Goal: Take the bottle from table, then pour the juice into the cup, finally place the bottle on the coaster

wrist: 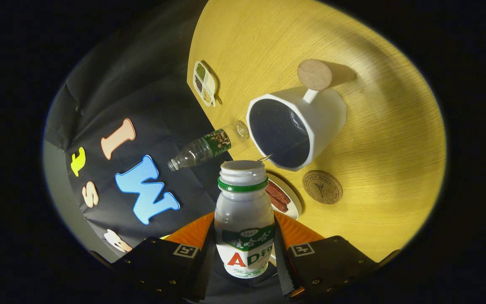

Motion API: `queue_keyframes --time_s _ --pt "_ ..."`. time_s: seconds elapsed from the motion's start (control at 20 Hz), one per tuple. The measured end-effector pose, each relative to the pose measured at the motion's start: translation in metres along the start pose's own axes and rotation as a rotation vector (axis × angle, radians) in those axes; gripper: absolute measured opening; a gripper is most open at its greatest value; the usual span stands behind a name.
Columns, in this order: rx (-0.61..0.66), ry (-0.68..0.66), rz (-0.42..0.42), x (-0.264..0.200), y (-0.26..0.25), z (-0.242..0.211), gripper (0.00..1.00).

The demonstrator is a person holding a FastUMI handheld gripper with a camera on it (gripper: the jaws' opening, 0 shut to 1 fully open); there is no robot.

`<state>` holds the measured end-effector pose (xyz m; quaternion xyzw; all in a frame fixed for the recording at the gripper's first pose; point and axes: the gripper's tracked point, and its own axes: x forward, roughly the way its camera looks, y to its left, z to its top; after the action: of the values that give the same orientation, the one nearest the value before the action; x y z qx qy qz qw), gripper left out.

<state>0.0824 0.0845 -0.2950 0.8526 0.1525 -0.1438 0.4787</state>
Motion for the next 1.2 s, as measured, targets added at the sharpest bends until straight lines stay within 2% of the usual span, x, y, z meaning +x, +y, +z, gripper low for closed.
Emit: queue_keyframes --time_s 1.2 --pt "0.011 -0.001 -0.022 -0.0026 -0.0053 0.0044 0.64"
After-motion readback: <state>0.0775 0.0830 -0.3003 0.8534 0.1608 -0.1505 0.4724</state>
